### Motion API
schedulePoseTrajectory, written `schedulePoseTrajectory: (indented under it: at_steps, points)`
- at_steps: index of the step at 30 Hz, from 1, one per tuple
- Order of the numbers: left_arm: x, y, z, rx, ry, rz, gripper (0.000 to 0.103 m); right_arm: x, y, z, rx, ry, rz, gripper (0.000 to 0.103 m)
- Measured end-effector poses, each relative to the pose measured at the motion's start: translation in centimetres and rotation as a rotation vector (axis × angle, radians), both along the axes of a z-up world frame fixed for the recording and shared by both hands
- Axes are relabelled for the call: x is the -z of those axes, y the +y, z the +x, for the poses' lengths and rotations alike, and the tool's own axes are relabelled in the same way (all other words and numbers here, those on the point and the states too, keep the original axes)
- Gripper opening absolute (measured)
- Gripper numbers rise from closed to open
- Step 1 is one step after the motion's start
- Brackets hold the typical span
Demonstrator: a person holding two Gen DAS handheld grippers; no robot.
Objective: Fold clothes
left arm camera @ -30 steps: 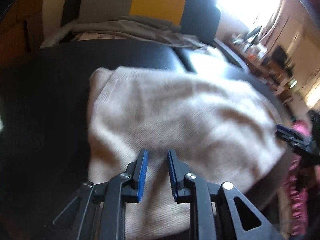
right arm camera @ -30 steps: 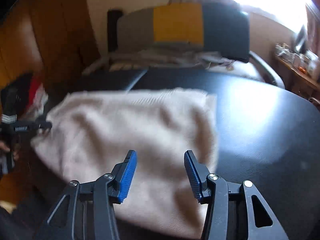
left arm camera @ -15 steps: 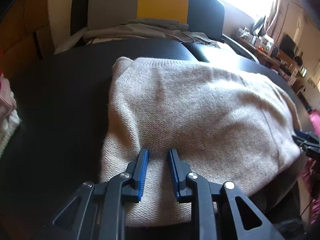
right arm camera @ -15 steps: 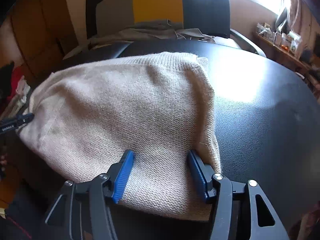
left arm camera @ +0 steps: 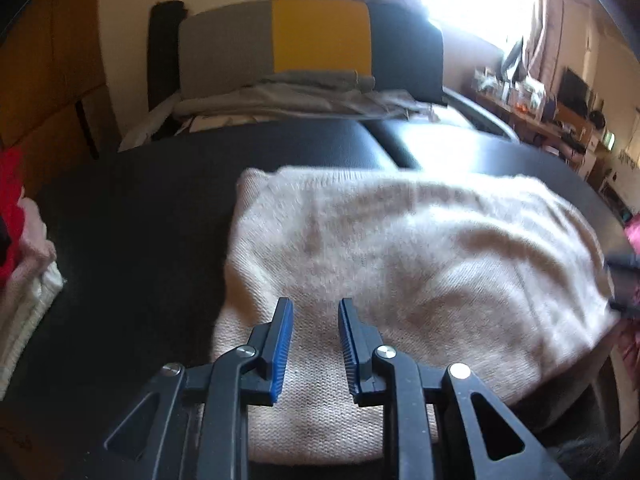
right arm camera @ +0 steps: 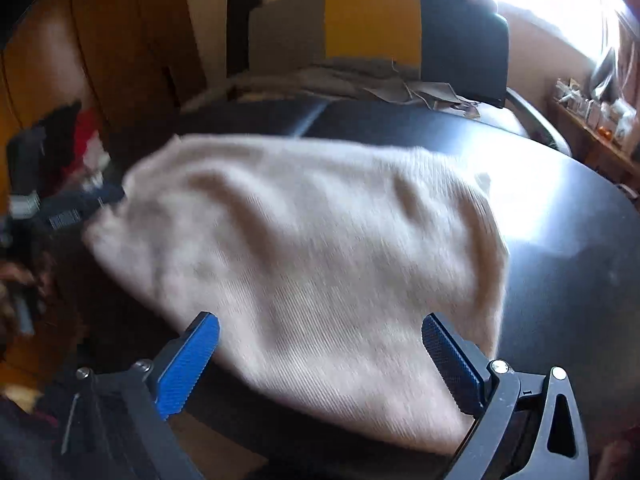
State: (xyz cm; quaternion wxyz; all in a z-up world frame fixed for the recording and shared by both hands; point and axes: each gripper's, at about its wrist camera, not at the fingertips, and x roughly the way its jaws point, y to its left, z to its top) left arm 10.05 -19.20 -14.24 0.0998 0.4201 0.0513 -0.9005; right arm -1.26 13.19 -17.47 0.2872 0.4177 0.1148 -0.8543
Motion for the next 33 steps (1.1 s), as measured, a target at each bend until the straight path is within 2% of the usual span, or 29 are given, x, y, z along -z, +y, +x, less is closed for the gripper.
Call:
schedulePoseTrajectory:
  at_steps: [3,11,13,18,29,33]
  points:
    - [1.7,0.1,-0.3,-0.013,-0.054,-0.004,0.023,0.3,-0.7,-2.1,0.032,-0.004,-0.004,0.103]
    - [2.9,-1.0,2.0,-0.055,0.011,0.070,0.026,1.1,-2.5,-7.5,0.117,-0.016,-0.014,0.103]
    - [3.1,-0.7,2.0,-0.061,0.020,0.051,0.026,1.2,-2.8,-7.0,0.113,0.019,-0.003,0.103]
    - [3.3,0.4,1.2,-0.074,-0.013,-0.033,0.026,0.9,-3.1,-6.7,0.124,0.035,-0.022,0.103]
    - [3.4,0.6,1.9,-0.107,0.021,-0.040,0.026,2.0,-1.9,-5.4,0.146,0.056,-0.037,0.103]
    - [3.2,0.2,2.3,-0.095,0.011,-0.013,0.026,1.2,-2.1,-6.0,0.155,0.002,-0.025,0.103]
